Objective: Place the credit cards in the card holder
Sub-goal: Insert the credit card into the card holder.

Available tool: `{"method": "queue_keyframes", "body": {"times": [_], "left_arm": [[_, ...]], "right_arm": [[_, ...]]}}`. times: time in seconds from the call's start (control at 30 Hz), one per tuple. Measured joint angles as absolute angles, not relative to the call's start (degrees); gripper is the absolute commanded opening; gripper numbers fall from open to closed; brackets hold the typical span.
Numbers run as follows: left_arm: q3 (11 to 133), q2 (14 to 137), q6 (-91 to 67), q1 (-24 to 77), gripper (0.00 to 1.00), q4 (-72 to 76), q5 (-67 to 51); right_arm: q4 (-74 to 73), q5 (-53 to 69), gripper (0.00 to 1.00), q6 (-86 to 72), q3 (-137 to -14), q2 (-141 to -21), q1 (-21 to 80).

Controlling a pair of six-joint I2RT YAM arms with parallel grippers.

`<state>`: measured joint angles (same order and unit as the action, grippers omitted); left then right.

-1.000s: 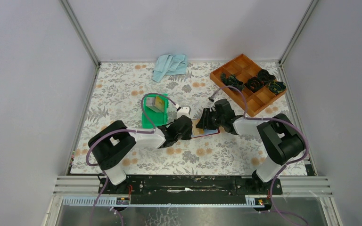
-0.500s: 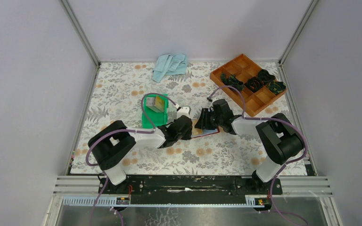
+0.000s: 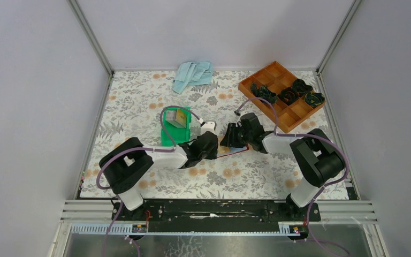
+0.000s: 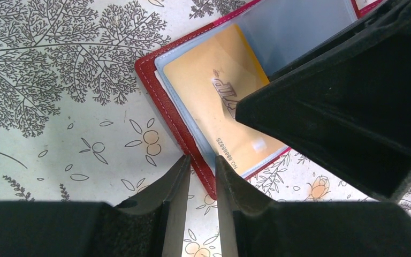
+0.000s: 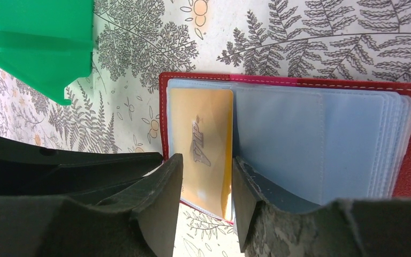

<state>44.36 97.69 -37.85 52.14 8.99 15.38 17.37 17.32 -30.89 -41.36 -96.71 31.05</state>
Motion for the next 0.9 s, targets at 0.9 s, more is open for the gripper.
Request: {"method": "queue_keyframes", "body": {"times": [0.9], "left_arm": [[44.4,89.3,-36.7,52.8,0.39,4.8,18.4]], "right_arm": [[13.9,12.7,0.55,-29.8,-38.5,-88.2,33.1]]}}
